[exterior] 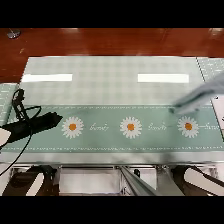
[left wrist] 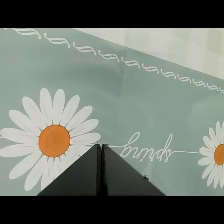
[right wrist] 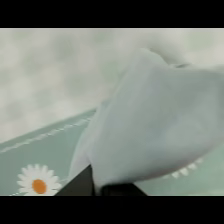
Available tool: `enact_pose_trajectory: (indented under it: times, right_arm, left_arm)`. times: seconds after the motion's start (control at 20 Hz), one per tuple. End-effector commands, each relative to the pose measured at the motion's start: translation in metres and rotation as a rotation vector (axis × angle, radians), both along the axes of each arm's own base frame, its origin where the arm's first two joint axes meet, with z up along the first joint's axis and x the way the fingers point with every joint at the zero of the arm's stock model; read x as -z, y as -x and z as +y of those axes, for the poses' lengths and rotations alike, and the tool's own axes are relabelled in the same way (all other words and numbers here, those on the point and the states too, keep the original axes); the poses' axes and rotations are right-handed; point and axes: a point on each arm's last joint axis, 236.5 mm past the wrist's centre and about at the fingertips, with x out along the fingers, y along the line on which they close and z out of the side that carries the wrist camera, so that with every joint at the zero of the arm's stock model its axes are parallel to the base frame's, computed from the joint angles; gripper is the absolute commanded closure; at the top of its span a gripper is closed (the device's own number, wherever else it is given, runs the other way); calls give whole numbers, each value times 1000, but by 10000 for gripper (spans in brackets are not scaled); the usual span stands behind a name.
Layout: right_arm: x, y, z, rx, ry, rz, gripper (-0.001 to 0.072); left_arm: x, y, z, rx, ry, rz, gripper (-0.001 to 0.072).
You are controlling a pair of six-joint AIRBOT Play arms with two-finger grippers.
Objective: Fold the shirts.
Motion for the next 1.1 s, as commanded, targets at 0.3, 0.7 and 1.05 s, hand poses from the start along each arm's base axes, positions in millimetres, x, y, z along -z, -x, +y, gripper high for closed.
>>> enact_pose_trajectory:
  times: [0.3, 0.7, 1.05]
  right_arm:
    - [88, 233, -79, 702, 96, 317, 688]
    - [56, 142, -101, 706, -46, -115, 107]
    - [-33, -77, 44, -87, -136, -468, 688]
  left_arm:
    - [-2, -3, 1, 22, -25, -30, 682]
    - [-18, -25, 6, 11, -40, -88, 683]
    - [-155, -124, -36, 213, -22, -259, 683]
